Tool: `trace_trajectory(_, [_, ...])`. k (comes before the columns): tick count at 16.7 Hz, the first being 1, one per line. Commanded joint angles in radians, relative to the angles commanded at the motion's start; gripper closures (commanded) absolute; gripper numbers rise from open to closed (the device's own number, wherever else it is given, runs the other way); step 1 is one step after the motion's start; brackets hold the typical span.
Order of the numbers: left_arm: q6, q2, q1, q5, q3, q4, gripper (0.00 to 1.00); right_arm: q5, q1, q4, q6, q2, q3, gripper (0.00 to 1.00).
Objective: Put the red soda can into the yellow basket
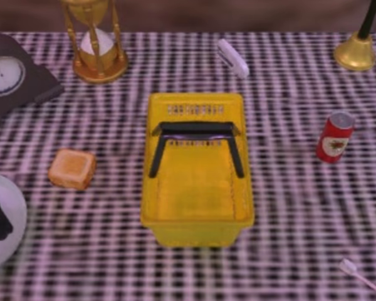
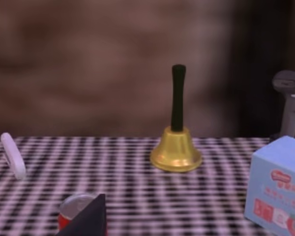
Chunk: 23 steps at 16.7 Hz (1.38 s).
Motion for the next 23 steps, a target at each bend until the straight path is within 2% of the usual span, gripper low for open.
trace_trajectory(4, [0.0,0.0,0.0,0.0,0.0,0.0,0.0,0.003,0.0,-0.018,-0.006,0.03,0.03,0.0])
trace_trajectory(9, [0.0,0.0,0.0,0.0,0.0,0.0,0.0,0.012,0.018,-0.173,-0.072,0.291,0.277,0.0])
trace_trajectory(23, [0.0,0.0,0.0,0.0,0.0,0.0,0.0,0.002,0.162,-0.968,-0.433,1.765,1.502,0.0])
